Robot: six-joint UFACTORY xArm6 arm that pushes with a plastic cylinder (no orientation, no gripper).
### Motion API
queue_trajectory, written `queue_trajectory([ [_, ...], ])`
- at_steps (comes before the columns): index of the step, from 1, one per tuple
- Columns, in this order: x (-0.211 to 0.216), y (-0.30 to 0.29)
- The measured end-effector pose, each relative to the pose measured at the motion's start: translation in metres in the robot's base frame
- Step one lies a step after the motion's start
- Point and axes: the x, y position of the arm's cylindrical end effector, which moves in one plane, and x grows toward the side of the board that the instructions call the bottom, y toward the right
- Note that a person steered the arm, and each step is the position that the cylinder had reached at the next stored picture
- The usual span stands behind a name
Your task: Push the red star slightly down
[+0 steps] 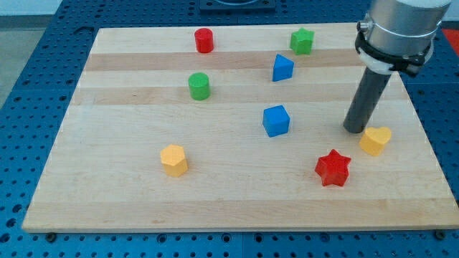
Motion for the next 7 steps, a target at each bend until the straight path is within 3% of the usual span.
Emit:
queue_trajectory([
  [3, 0.031, -0.022],
  [7, 0.036, -0.069],
])
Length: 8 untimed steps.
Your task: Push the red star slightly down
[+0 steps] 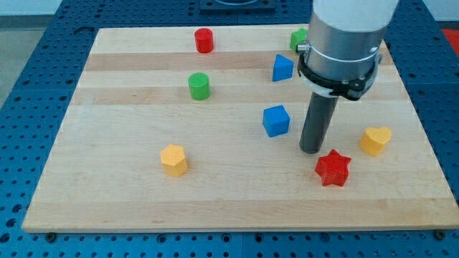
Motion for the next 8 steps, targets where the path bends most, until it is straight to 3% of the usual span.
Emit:
queue_trajectory([
  [2, 0.005, 0.005],
  [4, 0.040, 0.008],
  [7, 0.036, 0.041],
  [8, 0.037, 0.027],
])
